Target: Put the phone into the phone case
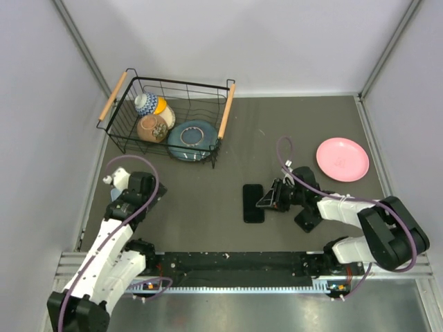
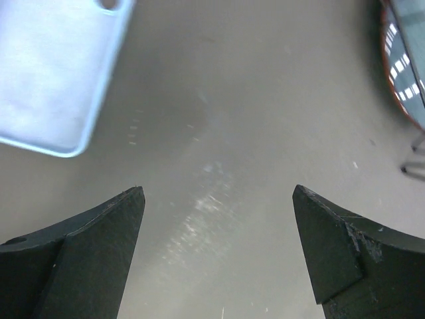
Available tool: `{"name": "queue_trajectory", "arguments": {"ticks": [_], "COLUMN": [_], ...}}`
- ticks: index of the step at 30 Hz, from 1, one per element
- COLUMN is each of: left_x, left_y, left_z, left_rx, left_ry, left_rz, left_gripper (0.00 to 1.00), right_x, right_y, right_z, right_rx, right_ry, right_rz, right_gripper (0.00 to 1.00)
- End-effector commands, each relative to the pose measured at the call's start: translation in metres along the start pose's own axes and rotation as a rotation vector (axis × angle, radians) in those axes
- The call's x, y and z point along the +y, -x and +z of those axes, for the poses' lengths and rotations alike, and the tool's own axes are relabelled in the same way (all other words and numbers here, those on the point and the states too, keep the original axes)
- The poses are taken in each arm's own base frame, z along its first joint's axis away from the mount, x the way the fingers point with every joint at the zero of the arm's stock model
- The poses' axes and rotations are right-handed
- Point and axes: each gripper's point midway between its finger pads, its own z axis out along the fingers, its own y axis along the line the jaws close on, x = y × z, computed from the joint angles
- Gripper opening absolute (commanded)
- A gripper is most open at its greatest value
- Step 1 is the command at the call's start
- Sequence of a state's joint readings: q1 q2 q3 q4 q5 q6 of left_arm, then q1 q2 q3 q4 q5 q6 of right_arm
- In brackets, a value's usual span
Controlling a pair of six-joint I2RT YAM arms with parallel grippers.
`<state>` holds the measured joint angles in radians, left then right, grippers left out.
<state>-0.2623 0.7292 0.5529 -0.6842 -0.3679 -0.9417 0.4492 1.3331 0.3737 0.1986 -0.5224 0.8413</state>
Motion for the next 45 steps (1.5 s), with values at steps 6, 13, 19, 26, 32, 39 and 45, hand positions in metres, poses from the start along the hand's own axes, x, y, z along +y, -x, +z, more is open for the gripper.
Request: {"name": "queue_trajectory", "arguments": {"ticks": [6, 13, 19, 26, 32, 39, 45], "left_x": [0.081, 0.098, 0.108, 0.134, 0.134, 0.140, 0.130], "left_y": [0.043, 0.054, 0.053, 0.030, 0.010, 0.000, -0.022], "left_z": [0.006, 0.020, 0.028, 0.026, 0.045, 0.054, 0.060], "left_rx": [-0.250, -0.253, -0.228, -0.176, -0.070, -0.024, 0.067], "left_ry": [0.316, 0.429, 0.504, 0.666, 0.645, 0.684, 0.624], "left_rz": [-0.307, -0.386, -0.490, -0.645, -0.684, -0.684, -0.738], "left_gripper": [0.85, 0.84, 0.80, 0.79, 0.81, 0.75, 0.51], "right_x": [0.045, 0.069, 0.079, 0.092, 0.087, 0.092, 0.089], "right_y": [0.015, 0.018, 0.018, 0.008, 0.014, 0.018, 0.020], "right_z": [-0.027, -0.055, -0.070, -0.075, -0.076, -0.078, -0.076], "right_rx": [-0.119, -0.175, -0.214, -0.183, -0.195, -0.201, -0.206], "right_ry": [0.165, 0.208, 0.233, 0.323, 0.255, 0.259, 0.242], "right_rz": [-0.140, -0.218, -0.246, -0.242, -0.298, -0.303, -0.287], "right_gripper": [0.60, 0.90, 0.92, 0.92, 0.92, 0.92, 0.92]}}
